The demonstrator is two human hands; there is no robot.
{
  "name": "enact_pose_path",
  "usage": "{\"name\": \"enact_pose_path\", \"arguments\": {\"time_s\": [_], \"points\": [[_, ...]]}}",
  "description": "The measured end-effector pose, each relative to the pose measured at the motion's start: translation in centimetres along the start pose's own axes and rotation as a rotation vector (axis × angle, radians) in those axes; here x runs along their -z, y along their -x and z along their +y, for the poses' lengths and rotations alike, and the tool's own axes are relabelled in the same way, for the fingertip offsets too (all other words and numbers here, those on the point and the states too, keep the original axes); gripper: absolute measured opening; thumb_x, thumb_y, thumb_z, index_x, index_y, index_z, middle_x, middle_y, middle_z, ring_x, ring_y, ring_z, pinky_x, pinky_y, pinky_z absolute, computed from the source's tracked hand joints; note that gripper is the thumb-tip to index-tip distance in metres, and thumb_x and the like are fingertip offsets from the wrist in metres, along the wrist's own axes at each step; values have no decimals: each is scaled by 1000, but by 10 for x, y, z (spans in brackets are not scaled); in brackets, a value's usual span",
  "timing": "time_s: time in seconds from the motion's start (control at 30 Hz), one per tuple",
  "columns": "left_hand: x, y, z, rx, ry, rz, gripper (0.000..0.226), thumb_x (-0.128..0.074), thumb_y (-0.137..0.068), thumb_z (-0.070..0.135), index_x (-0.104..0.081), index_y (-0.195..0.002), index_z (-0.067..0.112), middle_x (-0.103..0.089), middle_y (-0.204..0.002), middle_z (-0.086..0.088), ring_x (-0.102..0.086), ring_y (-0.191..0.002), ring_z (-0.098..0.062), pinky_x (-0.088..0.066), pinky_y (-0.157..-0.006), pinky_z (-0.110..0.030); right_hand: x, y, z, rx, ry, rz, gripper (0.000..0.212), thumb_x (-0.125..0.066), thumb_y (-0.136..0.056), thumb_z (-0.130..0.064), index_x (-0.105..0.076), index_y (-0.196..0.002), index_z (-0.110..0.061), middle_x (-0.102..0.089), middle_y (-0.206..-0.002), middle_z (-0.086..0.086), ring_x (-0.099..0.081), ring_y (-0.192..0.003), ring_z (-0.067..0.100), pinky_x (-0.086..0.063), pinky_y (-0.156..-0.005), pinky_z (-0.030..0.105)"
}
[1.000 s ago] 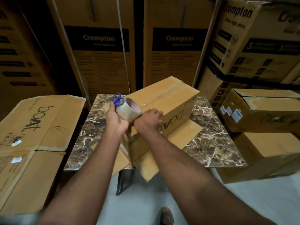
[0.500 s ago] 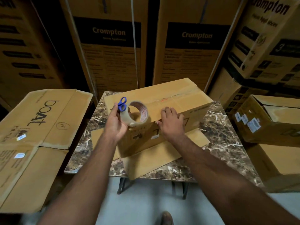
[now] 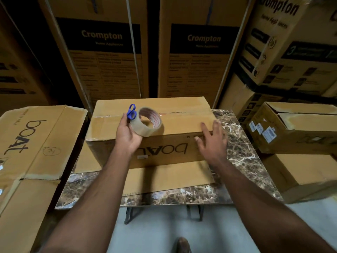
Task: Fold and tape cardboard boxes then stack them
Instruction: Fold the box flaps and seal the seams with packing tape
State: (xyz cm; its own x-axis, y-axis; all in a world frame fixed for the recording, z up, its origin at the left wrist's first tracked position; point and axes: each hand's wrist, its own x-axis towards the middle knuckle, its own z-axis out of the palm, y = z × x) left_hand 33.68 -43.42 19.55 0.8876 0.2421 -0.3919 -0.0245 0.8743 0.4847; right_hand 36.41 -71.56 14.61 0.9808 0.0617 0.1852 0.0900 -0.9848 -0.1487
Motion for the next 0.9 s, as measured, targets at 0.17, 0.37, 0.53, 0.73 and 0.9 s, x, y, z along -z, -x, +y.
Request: {"name": "enact_pose_path", "arguments": {"time_s": [0.17,0.37,0.53,0.73,0.9], "points": [[14,-12,2,20,-28,-34,35,-52,-101,36,-60,-123,10,-66,-85,-8,-61,-70,-14,-54,-66,-28,8,0,-2,-61,-47,-19,59,-48,-101,-51,-33,-155,-31,-24,-161,13,-20,-147,32,-28,-118,57],[6,-14,17,-62,6,11,33,-46,-104,38,-64,-110,11,-64,-84,-6,-58,-73,-13,-53,-67,-28,7,9,-35,-94,-12,1,56,-50,-99,-54,-39,-148,-30,-35,-148,13,-32,-136,31,-40,-110,51],[-7,9,-14,51,-77,-61,33,-46,-104,38,-65,-102,11,-70,-87,-8,-63,-78,-17,-53,-70,-32,15,10,-27,-62,23,-86,59,-52,-99,-50,-34,-151,-28,-33,-152,14,-29,-140,32,-41,-109,50],[-42,37,-52,70,-379,-194,35,-44,-104,44,-64,-109,17,-75,-92,-5,-70,-81,-20,-54,-77,-36,47,15,-41,60,-439,139,46,-50,-100,-28,-49,-144,-16,-52,-142,8,-45,-131,24,-38,-110,56],[-51,67,-79,-88,-957,-322,32,-43,-106,38,-64,-105,14,-69,-91,-5,-62,-77,-21,-46,-70,-33,84,36,-55,296,-632,398,45,-50,-96,-21,-57,-138,-8,-56,-138,12,-49,-129,27,-39,-109,41]]}}
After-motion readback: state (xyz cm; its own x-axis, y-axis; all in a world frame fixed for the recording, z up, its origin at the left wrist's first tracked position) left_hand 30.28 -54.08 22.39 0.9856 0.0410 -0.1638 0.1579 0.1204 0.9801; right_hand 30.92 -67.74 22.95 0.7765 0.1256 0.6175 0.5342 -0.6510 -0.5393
